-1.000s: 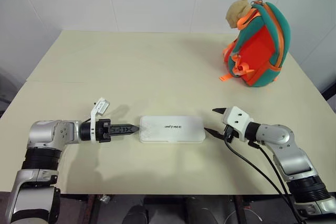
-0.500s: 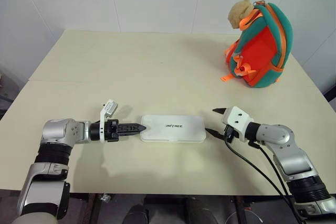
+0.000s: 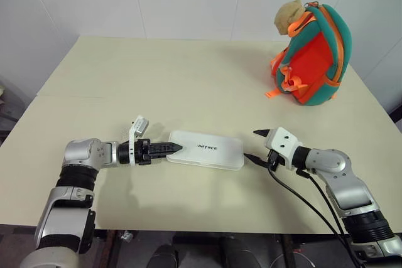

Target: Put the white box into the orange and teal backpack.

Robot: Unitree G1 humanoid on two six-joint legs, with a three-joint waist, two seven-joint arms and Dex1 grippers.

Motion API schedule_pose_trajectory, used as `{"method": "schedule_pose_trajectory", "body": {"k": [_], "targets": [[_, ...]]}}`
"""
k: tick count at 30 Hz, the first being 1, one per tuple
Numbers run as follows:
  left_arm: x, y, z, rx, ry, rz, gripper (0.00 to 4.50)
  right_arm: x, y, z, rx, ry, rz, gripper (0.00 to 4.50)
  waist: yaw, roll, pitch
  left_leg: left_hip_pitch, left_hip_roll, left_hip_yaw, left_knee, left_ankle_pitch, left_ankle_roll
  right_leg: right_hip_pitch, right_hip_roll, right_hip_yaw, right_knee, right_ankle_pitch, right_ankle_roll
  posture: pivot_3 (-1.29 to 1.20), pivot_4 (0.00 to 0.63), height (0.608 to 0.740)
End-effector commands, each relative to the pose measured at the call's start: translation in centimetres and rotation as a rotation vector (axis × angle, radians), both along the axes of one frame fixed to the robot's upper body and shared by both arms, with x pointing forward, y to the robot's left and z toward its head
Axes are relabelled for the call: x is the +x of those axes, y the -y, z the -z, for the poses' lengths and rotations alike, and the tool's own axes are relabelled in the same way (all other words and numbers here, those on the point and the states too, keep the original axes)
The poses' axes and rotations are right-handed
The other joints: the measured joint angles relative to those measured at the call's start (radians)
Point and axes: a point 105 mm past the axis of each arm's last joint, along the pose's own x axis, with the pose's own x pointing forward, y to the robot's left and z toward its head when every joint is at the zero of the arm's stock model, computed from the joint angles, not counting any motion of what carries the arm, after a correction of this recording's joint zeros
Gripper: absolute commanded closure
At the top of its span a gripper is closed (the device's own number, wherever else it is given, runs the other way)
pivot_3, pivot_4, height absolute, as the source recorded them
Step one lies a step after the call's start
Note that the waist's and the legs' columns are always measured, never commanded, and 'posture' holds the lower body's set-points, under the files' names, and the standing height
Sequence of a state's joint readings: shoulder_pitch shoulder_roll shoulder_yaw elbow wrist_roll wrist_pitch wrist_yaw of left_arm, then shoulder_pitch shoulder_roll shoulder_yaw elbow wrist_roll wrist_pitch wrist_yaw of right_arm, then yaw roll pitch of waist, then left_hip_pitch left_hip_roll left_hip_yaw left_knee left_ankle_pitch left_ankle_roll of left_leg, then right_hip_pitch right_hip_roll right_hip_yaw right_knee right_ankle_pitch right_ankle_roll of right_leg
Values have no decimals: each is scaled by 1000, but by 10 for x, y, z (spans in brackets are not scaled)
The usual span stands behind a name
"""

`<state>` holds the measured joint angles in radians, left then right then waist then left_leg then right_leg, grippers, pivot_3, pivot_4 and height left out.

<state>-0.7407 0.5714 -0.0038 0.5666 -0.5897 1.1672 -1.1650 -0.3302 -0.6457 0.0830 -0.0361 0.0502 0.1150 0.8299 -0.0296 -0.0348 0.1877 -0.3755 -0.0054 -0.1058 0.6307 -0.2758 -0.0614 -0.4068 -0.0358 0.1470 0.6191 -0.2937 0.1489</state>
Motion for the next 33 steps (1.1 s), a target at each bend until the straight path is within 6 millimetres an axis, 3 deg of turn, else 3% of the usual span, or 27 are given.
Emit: {"method": "schedule_pose_trajectory", "body": {"k": [1, 4, 9, 12, 33], "targets": [[-1, -1, 3, 40, -8, 33, 12, -4, -5, -12, 23, 40, -24, 28, 0, 0, 0, 0, 0, 0, 0, 0, 0, 0, 0, 0, 0, 0, 0, 0, 150, 740], [3, -2, 2, 48, -11, 41, 629, -5, -6, -12, 24, 39, -28, 0, -1, 0, 0, 0, 0, 0, -1, 0, 0, 0, 0, 0, 0, 0, 0, 0, 150, 740], [16, -2, 2, 89, -40, 12, 2284, -6, -5, -13, 28, 41, -28, 0, -1, 0, 0, 0, 0, 0, -2, 0, 0, -1, 0, -1, -1, 0, 0, 0, 150, 740], [19, 0, 2, 98, -44, 20, 2985, -7, -5, -13, 29, 41, -26, 0, -1, 0, 0, 0, 0, 0, -1, 0, 0, 0, 0, -2, -1, 0, 0, 0, 150, 740], [5, 3, -8, 141, -58, 143, 3219, -11, -3, -15, 45, 41, -24, 0, -2, 0, 0, 0, 0, 0, -2, 0, 0, 0, 0, -3, -1, 0, 0, 0, 150, 740]]}}
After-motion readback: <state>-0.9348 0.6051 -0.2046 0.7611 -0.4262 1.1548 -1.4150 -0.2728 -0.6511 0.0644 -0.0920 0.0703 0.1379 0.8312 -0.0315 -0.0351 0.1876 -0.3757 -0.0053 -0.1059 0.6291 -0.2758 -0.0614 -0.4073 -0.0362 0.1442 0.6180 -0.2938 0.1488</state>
